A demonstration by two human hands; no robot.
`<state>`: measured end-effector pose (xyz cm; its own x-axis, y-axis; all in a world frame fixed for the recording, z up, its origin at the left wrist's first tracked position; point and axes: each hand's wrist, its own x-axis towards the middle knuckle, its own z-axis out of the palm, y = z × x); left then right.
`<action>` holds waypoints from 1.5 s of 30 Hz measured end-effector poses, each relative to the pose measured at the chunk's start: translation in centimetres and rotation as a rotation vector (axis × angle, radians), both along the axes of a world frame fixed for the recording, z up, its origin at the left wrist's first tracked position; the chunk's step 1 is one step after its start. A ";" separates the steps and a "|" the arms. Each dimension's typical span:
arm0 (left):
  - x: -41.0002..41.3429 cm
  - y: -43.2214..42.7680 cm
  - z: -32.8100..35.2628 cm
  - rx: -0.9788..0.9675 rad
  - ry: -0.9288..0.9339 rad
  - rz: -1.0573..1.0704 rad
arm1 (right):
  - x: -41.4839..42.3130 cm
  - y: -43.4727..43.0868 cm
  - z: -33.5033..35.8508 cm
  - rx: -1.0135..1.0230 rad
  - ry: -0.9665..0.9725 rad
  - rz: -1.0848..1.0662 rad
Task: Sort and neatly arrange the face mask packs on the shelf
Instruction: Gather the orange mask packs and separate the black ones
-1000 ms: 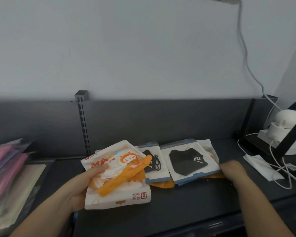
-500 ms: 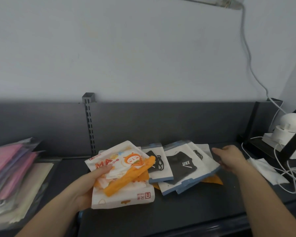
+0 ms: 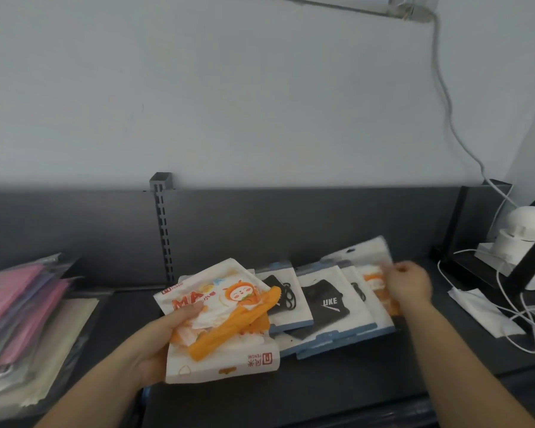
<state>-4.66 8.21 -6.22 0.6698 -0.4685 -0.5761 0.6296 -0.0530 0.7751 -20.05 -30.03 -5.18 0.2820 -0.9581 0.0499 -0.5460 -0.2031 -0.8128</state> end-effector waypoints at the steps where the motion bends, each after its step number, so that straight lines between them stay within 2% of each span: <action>1: 0.0 0.0 0.1 0.000 -0.001 0.004 | -0.1 0.4 1.2 -0.130 -0.146 -0.017; 3: 0.1 -0.1 0.1 0.003 -0.001 -0.012 | -0.3 2.2 4.4 -0.342 -0.396 0.003; 6: 0.0 -0.3 0.2 -0.013 -0.022 -0.034 | -0.8 7.3 9.3 -0.562 -0.664 0.060; 8: 0.1 -0.3 0.0 -0.013 -0.059 -0.023 | -0.6 10.3 10.9 -0.608 -0.810 0.092; 9: 0.1 -0.1 -0.1 -0.011 -0.071 -0.022 | 0.1 11.5 10.9 -0.562 -0.835 0.127; 11: 0.5 -0.6 -0.2 -0.013 -0.080 -0.030 | 2.2 13.5 9.3 -0.371 -0.681 0.239; 14: 1.2 -0.8 -0.3 -0.039 -0.148 0.002 | 4.9 16.8 5.4 -0.134 -0.158 0.540; 15: 1.3 -1.0 -0.2 -0.065 -0.125 0.029 | 5.3 18.0 4.1 -0.078 -0.039 0.622; 17: 1.3 -0.1 -0.4 -0.150 -0.066 0.020 | 5.9 20.0 2.2 -0.032 0.079 0.710; 19: 1.5 0.6 -0.4 -0.197 -0.081 0.014 | 6.5 20.9 1.5 -0.038 0.100 0.751; 21: 2.2 1.0 -0.4 -0.174 -0.105 0.015 | 7.0 21.3 2.0 0.033 0.043 0.796; 25: 1.7 3.6 0.1 -0.141 -0.103 0.017 | 7.6 21.1 3.2 0.259 -0.281 0.802; 27: 2.5 5.7 -0.4 -0.175 -0.105 0.125 | 8.0 21.5 2.4 0.183 -0.359 0.747; 28: 2.9 6.5 -0.7 -0.172 -0.087 0.176 | 8.2 21.8 1.5 0.052 -0.292 0.747; 31: 3.5 8.9 -2.0 -0.187 -0.054 0.241 | 9.1 23.0 -2.0 -0.413 0.145 0.994; 33: 3.9 9.8 -2.6 -0.203 -0.028 0.281 | 9.6 23.4 -4.0 -0.534 0.420 1.200; 35: 3.7 9.9 -2.3 -0.195 -0.017 0.292 | 9.6 23.1 -4.9 -0.573 0.528 1.239; 41: 3.7 9.6 -2.3 -0.141 -0.015 0.283 | 7.7 18.1 -3.3 -0.525 0.609 1.031; 45: 4.3 9.9 -3.0 -0.151 -0.018 0.276 | 6.0 14.9 -1.2 -0.480 0.776 0.848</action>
<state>-0.34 18.14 -9.22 0.7931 -0.3467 -0.5007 0.5903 0.2350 0.7722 -14.01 -15.14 -6.42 0.9137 -0.3908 -0.1119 -0.4003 -0.9129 -0.0805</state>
